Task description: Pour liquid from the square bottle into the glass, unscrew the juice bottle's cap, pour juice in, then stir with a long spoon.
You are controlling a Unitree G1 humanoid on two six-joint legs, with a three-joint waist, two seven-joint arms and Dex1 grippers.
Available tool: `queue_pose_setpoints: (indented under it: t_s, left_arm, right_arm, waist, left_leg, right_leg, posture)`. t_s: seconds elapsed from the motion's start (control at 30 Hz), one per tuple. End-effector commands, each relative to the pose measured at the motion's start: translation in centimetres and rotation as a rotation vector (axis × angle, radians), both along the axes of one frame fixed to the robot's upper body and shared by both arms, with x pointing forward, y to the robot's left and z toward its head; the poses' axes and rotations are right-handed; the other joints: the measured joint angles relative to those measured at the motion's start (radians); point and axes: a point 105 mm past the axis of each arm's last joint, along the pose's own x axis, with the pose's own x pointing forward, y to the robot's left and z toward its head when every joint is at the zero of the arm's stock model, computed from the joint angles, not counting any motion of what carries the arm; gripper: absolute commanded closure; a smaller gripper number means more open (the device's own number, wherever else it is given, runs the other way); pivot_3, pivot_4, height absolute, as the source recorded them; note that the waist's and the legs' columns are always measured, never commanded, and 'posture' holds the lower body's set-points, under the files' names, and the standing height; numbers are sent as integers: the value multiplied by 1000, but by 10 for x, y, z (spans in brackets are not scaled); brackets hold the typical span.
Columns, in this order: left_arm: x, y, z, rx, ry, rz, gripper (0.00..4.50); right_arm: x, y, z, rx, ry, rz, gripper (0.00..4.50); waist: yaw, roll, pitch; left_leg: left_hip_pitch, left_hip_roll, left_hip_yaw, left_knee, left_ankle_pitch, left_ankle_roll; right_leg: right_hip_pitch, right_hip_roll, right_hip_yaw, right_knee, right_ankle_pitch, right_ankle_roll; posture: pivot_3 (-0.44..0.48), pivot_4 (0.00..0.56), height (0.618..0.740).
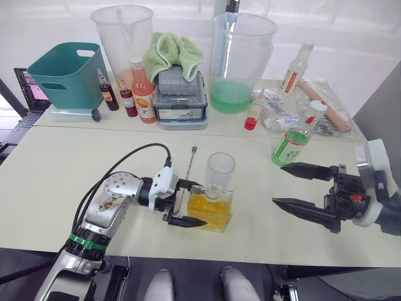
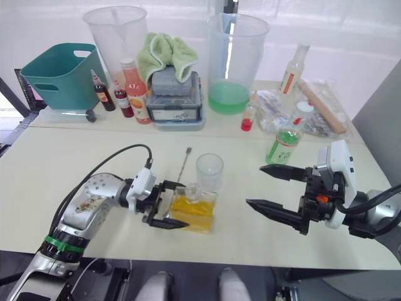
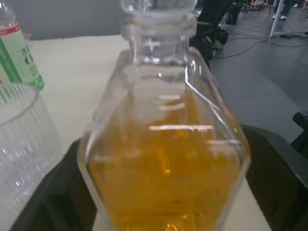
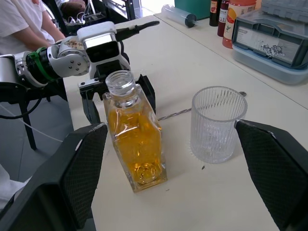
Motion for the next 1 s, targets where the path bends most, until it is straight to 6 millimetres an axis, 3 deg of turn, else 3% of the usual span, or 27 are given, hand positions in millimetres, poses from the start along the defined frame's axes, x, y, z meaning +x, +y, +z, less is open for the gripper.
queue_pose_setpoints:
  t_s: [0.03, 0.27, 0.47, 0.97, 1.0]
  left_arm:
    - [-2, -2, 20, -36, -41, 19, 28]
    - [-4, -12, 40, -57, -45, 55, 28]
    - [-4, -16, 38, -23, -73, 47, 28]
    - [4, -22, 28, 18, -129, 50, 28]
    - [5, -23, 28, 15, -126, 52, 287]
  right_arm:
    - [0, 3, 6, -3, -42, 21, 0]
    - [3, 10, 5, 10, -43, 46, 0]
    - [7, 11, 7, 22, -58, 39, 0]
    - [7, 22, 10, 22, -81, 63, 0]
    - [7, 23, 10, 22, -83, 66, 0]
  waist:
    - [1, 0, 0]
    - [0, 0, 0]
    - [0, 0, 0]
    - [0, 0, 0]
    - [0, 0, 0]
  left_leg:
    - [0, 0, 0, 0, 0, 0]
    - [4, 0, 0, 0, 0, 0]
    - [12, 0, 0, 0, 0, 0]
    - [12, 0, 0, 0, 0, 0]
    - [12, 0, 0, 0, 0, 0]
  right_leg:
    - [0, 0, 0, 0, 0, 0]
    - [5, 0, 0, 0, -2, 3]
    - [12, 0, 0, -1, -3, 6]
    - [12, 0, 0, -1, -3, 6]
    - [12, 0, 0, -1, -3, 6]
  posture:
    - [0, 150, 728]
    - [0, 150, 728]
    - [0, 150, 728]
    - [0, 150, 728]
    - [0, 150, 728]
